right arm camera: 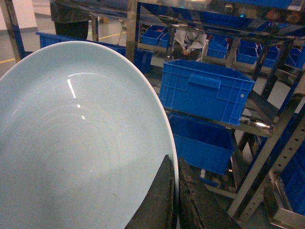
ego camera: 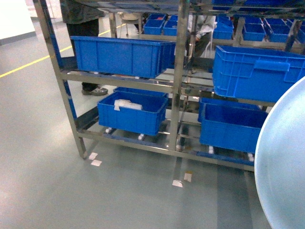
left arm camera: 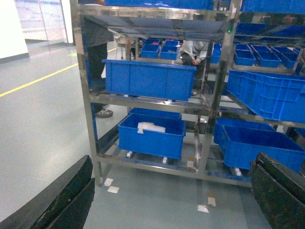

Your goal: Place blue tray on left shelf second layer neatly

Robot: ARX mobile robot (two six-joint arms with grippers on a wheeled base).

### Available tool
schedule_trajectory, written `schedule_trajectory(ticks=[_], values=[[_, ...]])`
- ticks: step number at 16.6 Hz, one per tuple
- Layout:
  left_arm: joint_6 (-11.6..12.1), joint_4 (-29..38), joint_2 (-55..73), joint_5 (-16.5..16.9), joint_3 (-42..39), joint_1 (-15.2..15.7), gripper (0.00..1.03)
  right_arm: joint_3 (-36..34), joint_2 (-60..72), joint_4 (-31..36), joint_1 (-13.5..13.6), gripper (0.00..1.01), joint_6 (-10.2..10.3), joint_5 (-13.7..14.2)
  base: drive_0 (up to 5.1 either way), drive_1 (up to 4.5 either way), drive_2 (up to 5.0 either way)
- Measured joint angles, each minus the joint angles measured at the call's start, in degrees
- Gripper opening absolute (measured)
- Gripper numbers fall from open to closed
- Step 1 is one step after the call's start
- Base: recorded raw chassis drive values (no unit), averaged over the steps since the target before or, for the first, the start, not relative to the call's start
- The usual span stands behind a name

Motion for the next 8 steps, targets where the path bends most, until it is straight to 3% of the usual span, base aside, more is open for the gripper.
schedule_trajectory(ticks=[8], values=[[0.0, 0.0, 0.0, -0.02, 0.0, 0.0, 0.98, 0.0, 0.02, 0.0, 0.0, 0.02, 0.0, 0.0, -1.7, -1.73, -1.7]])
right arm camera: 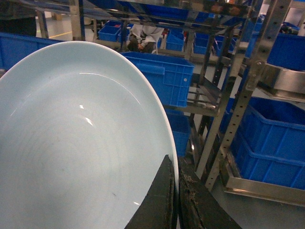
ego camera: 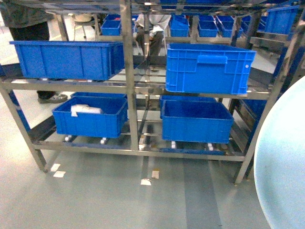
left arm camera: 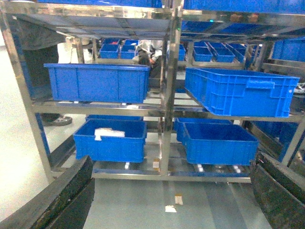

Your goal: Place blue tray on left shelf second layer neatly

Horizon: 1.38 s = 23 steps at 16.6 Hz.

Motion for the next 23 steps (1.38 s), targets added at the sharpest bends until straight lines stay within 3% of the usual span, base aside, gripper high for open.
schedule_trajectory(ticks=[10, 23], values=[[0.0, 0.11, 0.0, 0.11, 0.0, 0.0, 0.98, 0.0, -0.02, -0.09, 0.0, 0.02, -0.02, 0.0, -1.6, -1.59, -1.6], [0.0, 0.04, 0.0, 0.2, 0.0, -0.07, 0.98, 0.0, -0.07, 0.11, 0.0, 0.02, -0.02, 0.02, 0.1, 4.23, -4.1]])
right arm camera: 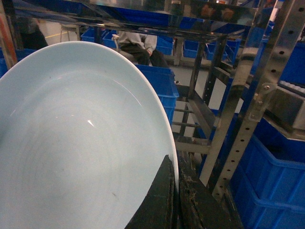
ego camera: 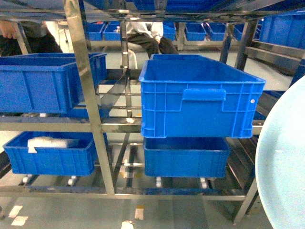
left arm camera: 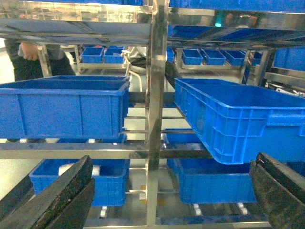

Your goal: Place blue tray on left shelf second layer neatly

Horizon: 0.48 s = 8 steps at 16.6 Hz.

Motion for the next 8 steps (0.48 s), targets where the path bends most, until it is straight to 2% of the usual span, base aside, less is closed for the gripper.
schedule_trajectory(ticks=[8], values=[[0.0, 0.2, 0.0, -0.11, 0.0, 0.07, 0.98, 0.0, 0.0, -0.02, 0.0, 0.02, 0.0, 0.0, 0.0, 4.14, -4.2]])
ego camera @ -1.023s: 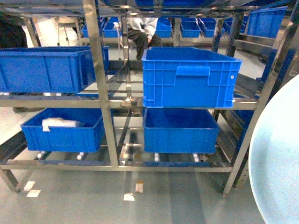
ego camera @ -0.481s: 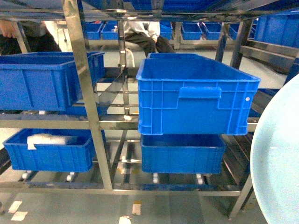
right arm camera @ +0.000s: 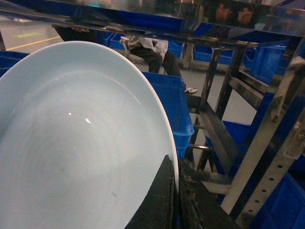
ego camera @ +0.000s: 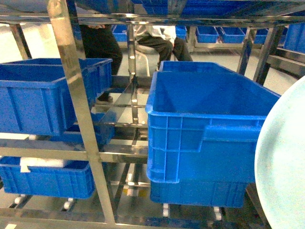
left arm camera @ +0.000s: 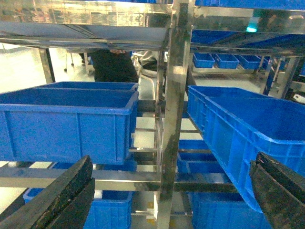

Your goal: Place blue tray on left shelf second layer neatly

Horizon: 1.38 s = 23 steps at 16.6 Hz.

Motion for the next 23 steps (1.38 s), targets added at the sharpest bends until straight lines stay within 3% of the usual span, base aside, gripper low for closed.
schedule_trajectory(ticks=[9, 23], values=[[0.0, 0.0, 0.0, 0.0, 0.0, 0.02, 0.98, 0.0, -0.04, 0.04, 0.0, 0.02, 0.0, -0.02, -0.1, 4.09, -4.2], [0.0, -0.24, 0.0, -0.02, 0.0, 0.02, 0.98, 0.0, 0.07, -0.11, 0.0, 0.02, 0.0, -0.02, 0.0, 0.0, 0.0]])
